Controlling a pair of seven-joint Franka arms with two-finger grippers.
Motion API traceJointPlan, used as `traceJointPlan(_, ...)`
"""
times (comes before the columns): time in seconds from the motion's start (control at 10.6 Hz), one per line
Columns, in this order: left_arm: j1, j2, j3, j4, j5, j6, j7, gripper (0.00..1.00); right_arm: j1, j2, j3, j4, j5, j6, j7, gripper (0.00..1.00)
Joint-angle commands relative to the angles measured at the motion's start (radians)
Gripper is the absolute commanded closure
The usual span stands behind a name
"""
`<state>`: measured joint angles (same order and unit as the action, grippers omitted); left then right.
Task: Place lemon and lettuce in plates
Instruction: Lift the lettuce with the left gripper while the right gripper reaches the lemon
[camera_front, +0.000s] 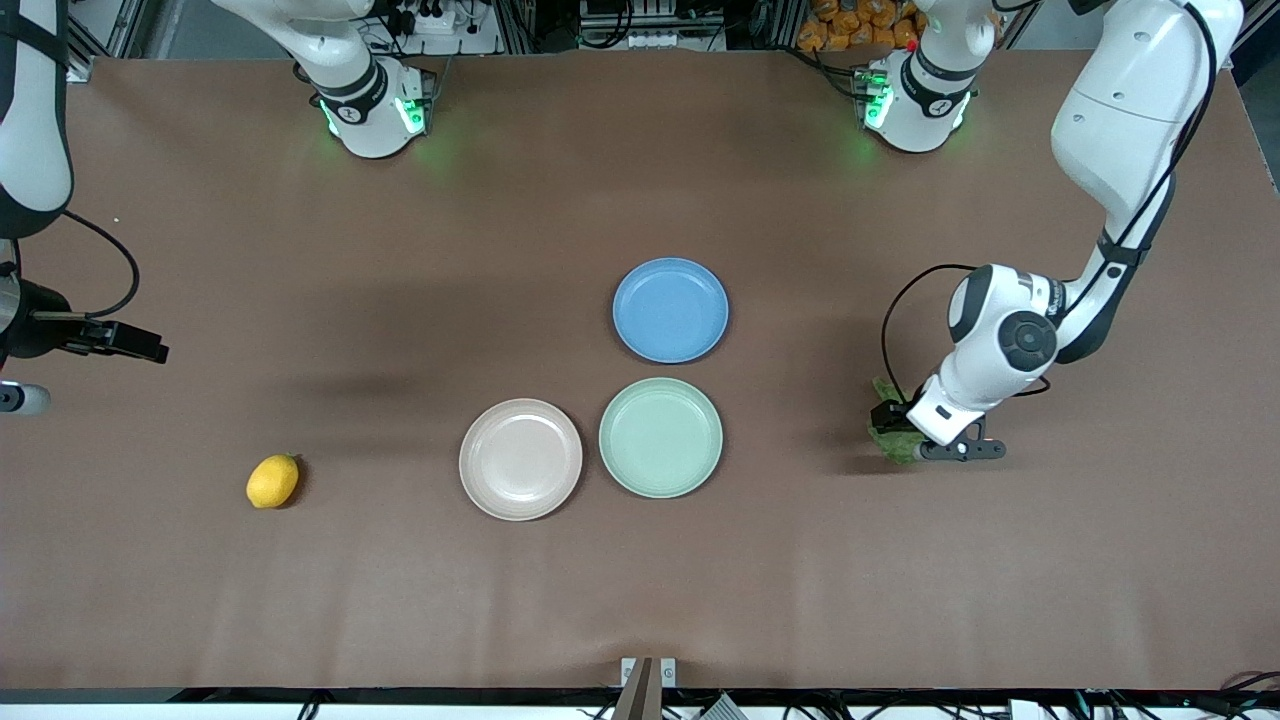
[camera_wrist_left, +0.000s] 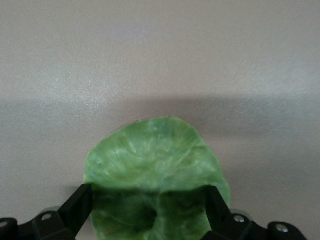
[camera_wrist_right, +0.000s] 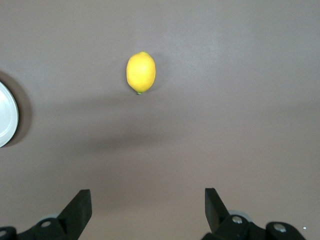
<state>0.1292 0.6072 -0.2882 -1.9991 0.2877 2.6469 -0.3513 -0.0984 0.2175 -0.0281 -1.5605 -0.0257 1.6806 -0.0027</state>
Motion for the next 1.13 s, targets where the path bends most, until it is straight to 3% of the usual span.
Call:
traceJointPlan(0.0,-0.008,0.022,0.006,0.008,0.189,0.016,-0.119,0.0,-0.05,0.019,0.007,0.025,0.004,-0.007,-0.031,0.0)
traceJointPlan(0.19,-0.008,0.031,0.008,0.017,0.214,0.012,-0.124,0.41,-0.067,0.039,0.005,0.025,0.0,0.014,-0.046,0.0)
traceJointPlan(0.47,-0.006,0.043,0.008,0.022,0.215,0.011,-0.124,0.83,-0.095,0.13,0.005,0.025,0.003,0.135,-0.048,0.0)
traceJointPlan(0.66,-0.008,0.048,0.009,0.037,0.215,0.008,-0.117,1.0,-0.095,0.174,0.005,0.025,0.003,0.203,-0.065,0.0)
traceJointPlan(0.85,-0.008,0.046,0.008,0.059,0.215,-0.03,-0.109,1.0,-0.093,0.216,0.005,0.026,0.003,0.252,-0.063,0.0)
traceJointPlan(1.04,-0.016,0.04,0.003,0.126,0.217,-0.158,-0.103,1.0,-0.072,0.284,0.011,0.026,0.003,0.336,-0.053,0.0)
